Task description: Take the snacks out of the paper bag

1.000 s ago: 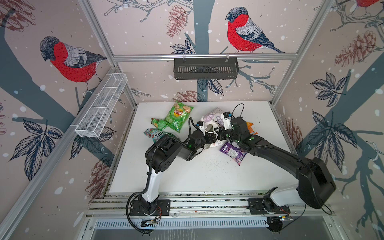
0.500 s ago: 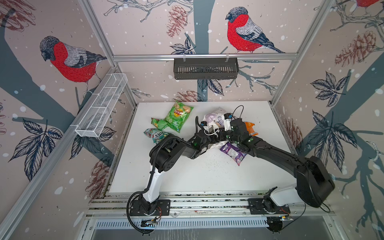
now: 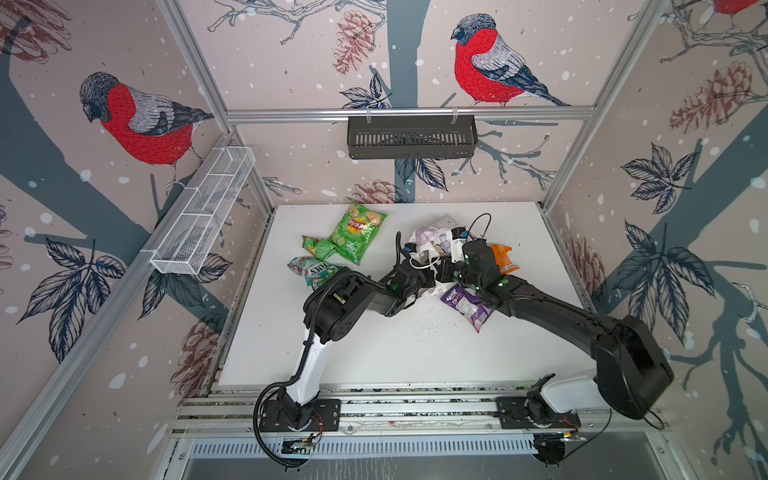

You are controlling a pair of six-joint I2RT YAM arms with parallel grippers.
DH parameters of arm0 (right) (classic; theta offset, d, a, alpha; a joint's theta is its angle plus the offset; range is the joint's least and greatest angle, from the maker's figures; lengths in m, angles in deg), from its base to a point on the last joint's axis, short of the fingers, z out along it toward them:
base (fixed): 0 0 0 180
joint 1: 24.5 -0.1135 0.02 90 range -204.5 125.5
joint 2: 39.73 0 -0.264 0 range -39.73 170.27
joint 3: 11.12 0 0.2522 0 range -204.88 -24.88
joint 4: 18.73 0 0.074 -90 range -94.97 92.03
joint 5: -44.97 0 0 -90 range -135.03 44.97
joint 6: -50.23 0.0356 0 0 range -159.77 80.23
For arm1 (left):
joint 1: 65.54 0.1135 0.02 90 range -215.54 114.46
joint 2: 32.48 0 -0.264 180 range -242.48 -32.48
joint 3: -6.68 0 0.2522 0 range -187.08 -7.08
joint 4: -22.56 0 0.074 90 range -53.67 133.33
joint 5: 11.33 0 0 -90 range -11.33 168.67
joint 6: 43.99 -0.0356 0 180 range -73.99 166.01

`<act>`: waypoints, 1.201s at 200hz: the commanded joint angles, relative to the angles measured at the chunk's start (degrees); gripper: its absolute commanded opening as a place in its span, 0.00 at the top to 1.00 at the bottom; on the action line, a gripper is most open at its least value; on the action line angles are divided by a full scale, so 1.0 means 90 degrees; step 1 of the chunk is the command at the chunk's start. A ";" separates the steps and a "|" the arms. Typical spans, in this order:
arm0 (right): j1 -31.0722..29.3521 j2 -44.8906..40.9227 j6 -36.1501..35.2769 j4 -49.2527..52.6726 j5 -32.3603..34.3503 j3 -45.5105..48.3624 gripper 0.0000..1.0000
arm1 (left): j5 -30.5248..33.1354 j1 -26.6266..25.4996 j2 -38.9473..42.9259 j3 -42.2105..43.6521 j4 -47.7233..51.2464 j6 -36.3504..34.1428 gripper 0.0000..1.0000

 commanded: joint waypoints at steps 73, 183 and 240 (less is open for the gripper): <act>-0.0012 -0.0031 0.0074 -0.0373 -0.0125 0.0081 1.00 | 0.0234 -0.0036 0.0060 -0.0038 0.0191 -0.0001 0.97; 0.0008 -0.0159 -0.0181 -0.0021 0.0247 0.0240 1.00 | 0.0102 0.0215 0.0799 0.0316 0.0403 0.0092 1.00; 0.0015 -0.0081 -0.0284 0.0055 0.0187 0.0129 1.00 | -0.0695 0.0266 0.0431 0.0136 0.0114 0.0334 0.46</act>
